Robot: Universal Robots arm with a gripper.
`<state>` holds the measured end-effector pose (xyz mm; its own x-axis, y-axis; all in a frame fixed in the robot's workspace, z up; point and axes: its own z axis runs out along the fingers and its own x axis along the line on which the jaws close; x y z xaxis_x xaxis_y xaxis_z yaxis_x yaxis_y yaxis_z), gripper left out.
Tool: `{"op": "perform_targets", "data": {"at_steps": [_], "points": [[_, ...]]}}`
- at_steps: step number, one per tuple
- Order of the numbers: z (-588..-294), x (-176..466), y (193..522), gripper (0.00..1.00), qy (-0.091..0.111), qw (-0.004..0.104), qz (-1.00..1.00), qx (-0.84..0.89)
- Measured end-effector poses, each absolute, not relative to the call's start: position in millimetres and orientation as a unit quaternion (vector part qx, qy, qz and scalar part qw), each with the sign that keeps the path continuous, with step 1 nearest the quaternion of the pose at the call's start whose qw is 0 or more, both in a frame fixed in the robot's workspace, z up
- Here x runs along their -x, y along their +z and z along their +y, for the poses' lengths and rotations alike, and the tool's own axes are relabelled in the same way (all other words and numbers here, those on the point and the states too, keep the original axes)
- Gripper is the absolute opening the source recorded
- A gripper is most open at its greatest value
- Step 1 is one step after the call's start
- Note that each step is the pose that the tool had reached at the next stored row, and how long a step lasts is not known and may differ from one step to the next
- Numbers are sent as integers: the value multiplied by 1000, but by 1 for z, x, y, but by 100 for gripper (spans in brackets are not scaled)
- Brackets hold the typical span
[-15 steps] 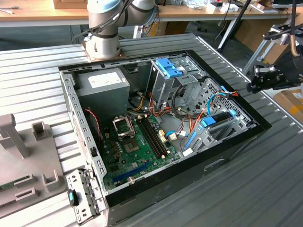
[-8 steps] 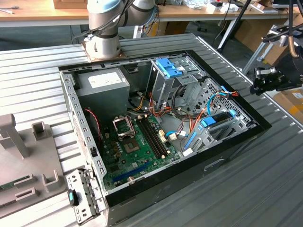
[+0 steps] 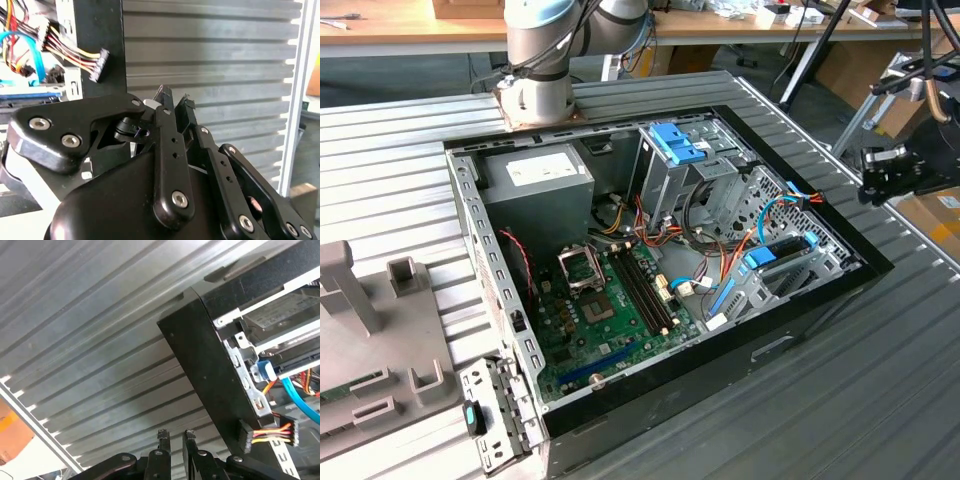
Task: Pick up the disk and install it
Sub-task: 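Insert the disk into the insertion slot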
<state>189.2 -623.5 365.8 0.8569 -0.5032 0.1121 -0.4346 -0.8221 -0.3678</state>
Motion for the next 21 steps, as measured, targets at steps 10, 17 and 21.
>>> {"op": "perform_targets", "data": {"at_steps": [10, 17, 21], "points": [[-623, -178, 366, 25, -114, 151, 251, 949], [-622, -162, 374, 25, -122, 152, 255, 947], [-622, -145, 374, 25, -126, 154, 254, 947]]}}
